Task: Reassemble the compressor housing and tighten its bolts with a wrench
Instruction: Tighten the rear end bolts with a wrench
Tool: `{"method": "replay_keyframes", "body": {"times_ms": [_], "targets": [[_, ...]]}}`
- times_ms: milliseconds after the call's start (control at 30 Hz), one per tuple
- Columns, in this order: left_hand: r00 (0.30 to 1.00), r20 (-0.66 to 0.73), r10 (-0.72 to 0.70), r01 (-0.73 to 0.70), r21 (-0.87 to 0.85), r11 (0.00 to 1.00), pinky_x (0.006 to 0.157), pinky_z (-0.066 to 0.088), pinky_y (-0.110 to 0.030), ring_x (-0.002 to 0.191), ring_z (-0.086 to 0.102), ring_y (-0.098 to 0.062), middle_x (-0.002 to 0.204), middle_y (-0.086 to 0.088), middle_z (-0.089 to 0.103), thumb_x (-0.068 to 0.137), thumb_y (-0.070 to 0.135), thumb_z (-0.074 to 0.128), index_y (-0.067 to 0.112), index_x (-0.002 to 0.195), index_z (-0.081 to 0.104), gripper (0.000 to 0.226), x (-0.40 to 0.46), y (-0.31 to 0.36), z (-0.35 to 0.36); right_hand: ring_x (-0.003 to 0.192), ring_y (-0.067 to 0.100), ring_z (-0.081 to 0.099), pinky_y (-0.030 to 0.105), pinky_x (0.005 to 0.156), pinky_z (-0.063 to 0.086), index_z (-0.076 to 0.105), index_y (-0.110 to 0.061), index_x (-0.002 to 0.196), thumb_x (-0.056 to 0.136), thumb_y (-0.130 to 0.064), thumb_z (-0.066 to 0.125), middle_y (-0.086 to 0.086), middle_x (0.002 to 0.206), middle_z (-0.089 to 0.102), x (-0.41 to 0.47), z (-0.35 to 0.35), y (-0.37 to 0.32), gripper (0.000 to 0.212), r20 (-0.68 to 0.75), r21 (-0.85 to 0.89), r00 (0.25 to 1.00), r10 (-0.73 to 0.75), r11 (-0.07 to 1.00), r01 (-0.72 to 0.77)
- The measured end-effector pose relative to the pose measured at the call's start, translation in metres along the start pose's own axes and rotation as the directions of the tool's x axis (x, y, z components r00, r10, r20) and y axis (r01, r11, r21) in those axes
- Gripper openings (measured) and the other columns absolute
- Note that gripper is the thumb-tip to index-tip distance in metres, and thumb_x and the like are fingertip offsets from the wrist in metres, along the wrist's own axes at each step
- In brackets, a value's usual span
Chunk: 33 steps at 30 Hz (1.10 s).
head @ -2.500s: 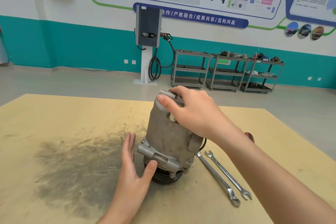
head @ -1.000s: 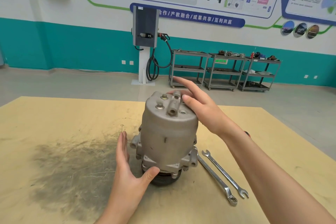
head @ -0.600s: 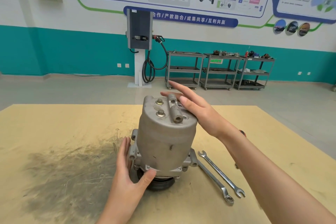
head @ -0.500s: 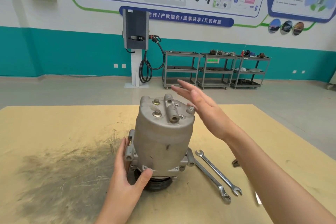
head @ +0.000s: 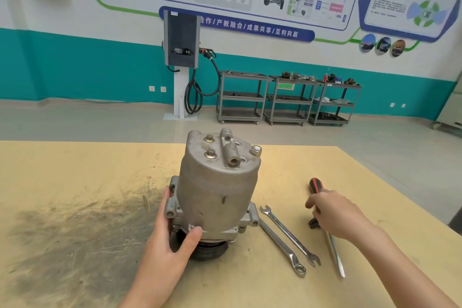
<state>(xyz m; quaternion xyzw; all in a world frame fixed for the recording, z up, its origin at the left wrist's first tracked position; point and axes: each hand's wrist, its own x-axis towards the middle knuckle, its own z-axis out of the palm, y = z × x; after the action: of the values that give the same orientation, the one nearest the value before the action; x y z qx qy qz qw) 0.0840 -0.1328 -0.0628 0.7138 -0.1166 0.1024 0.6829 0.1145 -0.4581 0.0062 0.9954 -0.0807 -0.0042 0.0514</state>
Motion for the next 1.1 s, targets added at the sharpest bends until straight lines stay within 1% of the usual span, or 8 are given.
{"method": "replay_keyframes", "body": {"times_ms": [100,200,333,433,767,900,1000,1100], "targets": [[1.0,-0.01,0.009,-0.009,0.002,1.0,0.111,0.033,-0.03,0.123,0.042,0.021,0.129,0.055,0.037,0.071,0.067,0.065,0.063,0.144,0.009,0.092,0.0,-0.001,0.0,0.115,0.022,0.047,0.029,0.073,0.039,0.054,-0.025,0.132,0.095,-0.009,0.044,0.001,0.124,0.049,0.0,0.01,0.011,0.042,0.011,-0.127,1.0,-0.007,0.992,0.008],[1.0,-0.015,0.016,-0.015,0.009,1.0,0.11,0.032,-0.029,0.122,0.041,0.023,0.129,0.056,0.036,0.07,0.06,0.064,0.062,0.143,0.009,0.091,0.001,-0.002,0.001,0.113,0.022,0.047,0.03,0.075,0.044,0.058,-0.022,0.127,0.096,-0.014,0.046,0.001,0.121,0.049,-0.001,0.016,0.017,0.034,0.022,-0.12,0.999,-0.03,0.992,0.033],[1.0,-0.014,0.024,-0.024,0.005,1.0,0.108,0.031,-0.026,0.122,0.039,0.025,0.129,0.058,0.033,0.067,0.07,0.062,0.06,0.145,0.009,0.095,0.001,-0.003,0.002,0.107,0.019,0.051,0.029,0.082,0.048,0.063,-0.021,0.119,0.096,-0.028,0.056,-0.002,0.117,0.05,0.001,0.017,0.022,0.024,0.002,0.011,0.998,-0.055,0.998,0.055],[1.0,-0.008,0.023,-0.023,-0.003,1.0,0.107,0.031,-0.026,0.123,0.04,0.024,0.129,0.056,0.035,0.076,0.057,0.066,0.063,0.141,0.011,0.086,0.001,-0.004,0.002,0.101,0.016,0.053,0.024,0.083,0.044,0.065,-0.022,0.114,0.094,-0.029,0.061,-0.002,0.11,0.051,0.006,0.013,0.024,0.022,0.034,0.106,0.998,-0.058,0.993,0.054],[0.999,-0.015,0.038,-0.038,0.017,0.999,0.095,0.031,-0.012,0.114,0.036,0.034,0.121,0.064,0.031,0.072,0.049,0.062,0.055,0.144,0.01,0.089,0.002,-0.004,0.002,0.08,0.003,0.052,0.01,0.057,0.037,0.063,-0.024,0.088,0.087,-0.027,0.07,-0.009,0.089,0.058,0.009,0.008,0.027,0.008,0.051,0.423,0.998,-0.041,0.906,0.016],[0.999,-0.018,0.043,-0.042,0.02,0.999,0.092,0.032,-0.009,0.113,0.036,0.034,0.12,0.065,0.03,0.071,0.052,0.061,0.056,0.144,0.01,0.089,0.003,-0.004,0.003,0.082,0.014,0.063,0.018,0.065,0.045,0.064,-0.019,0.085,0.085,-0.02,0.072,-0.003,0.084,0.069,0.006,-0.006,0.02,0.008,-0.135,0.646,0.991,0.006,0.759,0.084],[0.999,-0.024,0.045,-0.045,0.021,0.999,0.09,0.033,-0.007,0.114,0.036,0.034,0.121,0.064,0.031,0.07,0.052,0.061,0.057,0.142,0.01,0.088,0.002,-0.003,0.003,0.081,0.013,0.069,0.015,0.066,0.05,0.066,-0.015,0.091,0.083,-0.015,0.072,-0.002,0.082,0.075,-0.004,-0.038,0.002,0.011,-0.272,0.848,0.962,-0.014,0.469,0.247],[0.999,-0.026,0.035,-0.035,0.008,0.999,0.091,0.035,-0.003,0.118,0.04,0.028,0.126,0.056,0.038,0.07,0.051,0.062,0.06,0.141,0.011,0.087,0.002,-0.005,0.002,0.082,0.005,0.07,0.01,0.068,0.05,0.065,-0.018,0.095,0.07,-0.031,0.07,-0.006,0.089,0.075,-0.018,-0.079,-0.025,0.029,-0.429,0.872,0.901,-0.061,0.231,0.431]]}}
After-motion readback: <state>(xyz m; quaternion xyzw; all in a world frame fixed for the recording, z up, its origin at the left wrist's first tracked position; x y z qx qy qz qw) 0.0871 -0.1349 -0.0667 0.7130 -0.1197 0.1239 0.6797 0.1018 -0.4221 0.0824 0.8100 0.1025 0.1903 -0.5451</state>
